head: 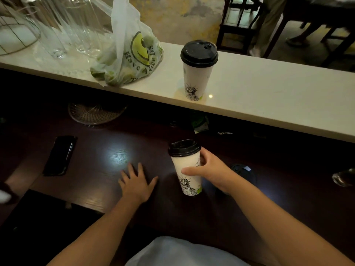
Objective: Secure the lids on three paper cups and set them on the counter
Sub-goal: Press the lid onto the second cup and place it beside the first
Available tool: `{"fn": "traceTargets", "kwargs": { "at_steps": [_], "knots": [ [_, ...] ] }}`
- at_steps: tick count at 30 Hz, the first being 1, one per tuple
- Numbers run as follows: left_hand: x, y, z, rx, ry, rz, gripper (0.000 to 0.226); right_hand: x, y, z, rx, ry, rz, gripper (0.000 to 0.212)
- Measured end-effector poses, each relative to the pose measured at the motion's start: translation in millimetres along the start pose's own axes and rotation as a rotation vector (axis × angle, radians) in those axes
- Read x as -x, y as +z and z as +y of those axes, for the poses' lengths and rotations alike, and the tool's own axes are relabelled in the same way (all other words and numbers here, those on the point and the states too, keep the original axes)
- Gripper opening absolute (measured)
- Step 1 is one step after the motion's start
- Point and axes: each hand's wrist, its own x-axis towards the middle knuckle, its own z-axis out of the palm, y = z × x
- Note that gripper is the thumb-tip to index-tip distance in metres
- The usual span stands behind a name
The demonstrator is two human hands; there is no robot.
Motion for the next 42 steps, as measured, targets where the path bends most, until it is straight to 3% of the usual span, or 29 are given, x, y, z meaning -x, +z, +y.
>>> {"fn": "traceTargets", "kwargs": {
  "at_steps": [13,23,29,37,42],
  "knots": [
    [5,34,-14,-0.019,-0.014,0.096,0.094,-5,-3,-12,0.189,0.016,0.024,0.072],
    [0,39,-16,-0.035,-0.031,0.082,0.097,12,-16,-107,0.917,-0.241,-0.036,0.08],
    [-1,37,-16,-0.025,-0.026,0.054,0.097,29,-2,-154,1.64,-0.312,-0.009,0.074],
    [-2,35,-20,-0.014,0.003,0.018,0.095,24,29,-152,1.977,-0.251,-0.008,0.049],
    [-2,35,-18,-0.014,0.003,0.015,0.095,8,47,-126,2.214,-0.162,-0.055,0.056]
  ]
}}
